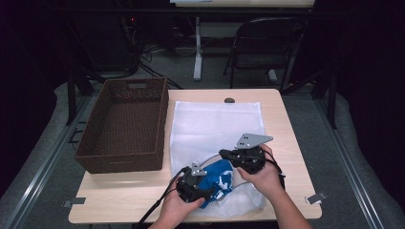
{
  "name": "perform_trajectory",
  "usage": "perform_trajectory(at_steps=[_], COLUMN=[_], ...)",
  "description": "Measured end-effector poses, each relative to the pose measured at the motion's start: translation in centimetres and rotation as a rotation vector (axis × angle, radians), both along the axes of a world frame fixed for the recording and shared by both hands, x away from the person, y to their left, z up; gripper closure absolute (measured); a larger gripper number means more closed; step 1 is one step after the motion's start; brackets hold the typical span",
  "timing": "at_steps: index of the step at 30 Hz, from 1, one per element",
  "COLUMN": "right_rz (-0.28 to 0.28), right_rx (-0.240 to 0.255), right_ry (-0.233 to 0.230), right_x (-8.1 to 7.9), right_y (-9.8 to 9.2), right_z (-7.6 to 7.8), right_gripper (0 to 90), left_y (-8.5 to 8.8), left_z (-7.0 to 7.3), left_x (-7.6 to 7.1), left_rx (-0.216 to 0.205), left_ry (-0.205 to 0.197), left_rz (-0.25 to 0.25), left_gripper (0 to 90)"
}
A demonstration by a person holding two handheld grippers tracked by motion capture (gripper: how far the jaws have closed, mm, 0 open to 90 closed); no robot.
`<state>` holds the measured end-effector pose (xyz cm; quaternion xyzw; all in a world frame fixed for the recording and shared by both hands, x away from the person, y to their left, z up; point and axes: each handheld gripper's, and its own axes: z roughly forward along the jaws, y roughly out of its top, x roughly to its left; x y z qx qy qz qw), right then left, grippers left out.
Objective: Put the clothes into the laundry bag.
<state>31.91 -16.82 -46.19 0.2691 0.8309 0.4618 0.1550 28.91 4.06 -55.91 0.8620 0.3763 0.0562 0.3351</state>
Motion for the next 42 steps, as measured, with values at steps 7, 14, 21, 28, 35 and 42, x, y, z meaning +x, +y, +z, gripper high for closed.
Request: perform_trajectory(at_steps=[7,14,21,28,35,42], right_rz=[0.003,0.003,0.005,0.006,0.006,0.006], right_rx=[0.0,0.0,-0.001,-0.001,0.0,0.001], right_ry=[0.002,0.004,0.005,0.005,0.005,0.004], right_x=[0.0,0.0,-0.1,-0.1,-0.1,-0.1], right_y=[0.1,0.1,0.1,0.2,0.2,0.2], right_z=[0.0,-0.1,-0.1,-0.1,-0.1,-0.1], right_gripper=[88.8,88.8,88.9,88.8,88.8,88.8], left_y=[-0.3,-0.4,-0.2,0.0,0.0,-0.3], left_z=[-0.5,-0.6,-0.6,-0.5,0.2,1.0], left_x=[0.0,0.0,0.0,0.2,0.6,1.0], left_rx=[0.026,0.041,0.05,0.025,0.001,-0.031], left_ry=[0.008,0.007,-0.003,0.007,0.016,-0.007], left_rz=[-0.003,0.006,-0.004,-0.004,-0.005,0.028], left_gripper=[43.9,52.3,60.2,65.8,67.5,67.7])
